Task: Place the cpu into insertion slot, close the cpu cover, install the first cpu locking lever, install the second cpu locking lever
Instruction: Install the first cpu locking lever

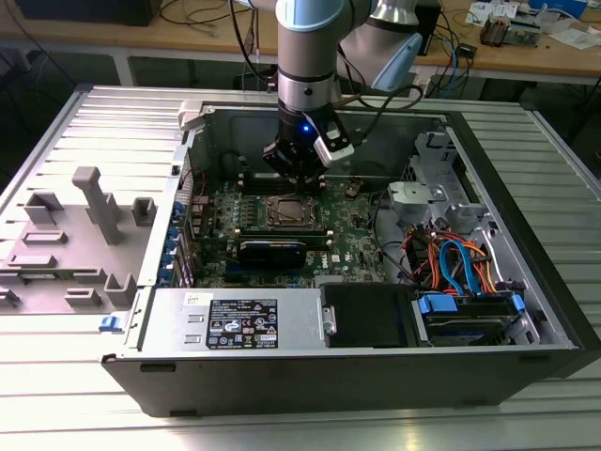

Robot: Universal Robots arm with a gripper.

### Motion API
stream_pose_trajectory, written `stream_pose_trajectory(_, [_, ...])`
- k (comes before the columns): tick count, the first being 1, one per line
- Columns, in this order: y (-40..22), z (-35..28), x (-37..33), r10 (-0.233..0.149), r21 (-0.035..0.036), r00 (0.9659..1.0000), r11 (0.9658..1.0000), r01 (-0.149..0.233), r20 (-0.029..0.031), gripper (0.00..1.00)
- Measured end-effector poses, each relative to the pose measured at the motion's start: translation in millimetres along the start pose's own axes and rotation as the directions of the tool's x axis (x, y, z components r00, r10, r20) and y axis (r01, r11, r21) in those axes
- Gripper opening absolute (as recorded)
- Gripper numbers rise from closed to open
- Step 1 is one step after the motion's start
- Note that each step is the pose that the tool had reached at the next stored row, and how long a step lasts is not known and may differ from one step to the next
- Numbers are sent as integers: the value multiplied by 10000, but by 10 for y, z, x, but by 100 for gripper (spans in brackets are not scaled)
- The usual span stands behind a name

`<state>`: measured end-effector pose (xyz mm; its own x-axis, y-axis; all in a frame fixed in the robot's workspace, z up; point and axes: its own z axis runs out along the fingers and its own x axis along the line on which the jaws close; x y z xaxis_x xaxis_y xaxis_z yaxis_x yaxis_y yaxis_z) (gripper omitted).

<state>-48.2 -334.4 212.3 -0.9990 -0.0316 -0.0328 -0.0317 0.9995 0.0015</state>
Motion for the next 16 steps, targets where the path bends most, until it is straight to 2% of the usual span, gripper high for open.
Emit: stream_pose_trajectory(16, [-1,30,-4,-1,14,10000,10000,1,-2,11])
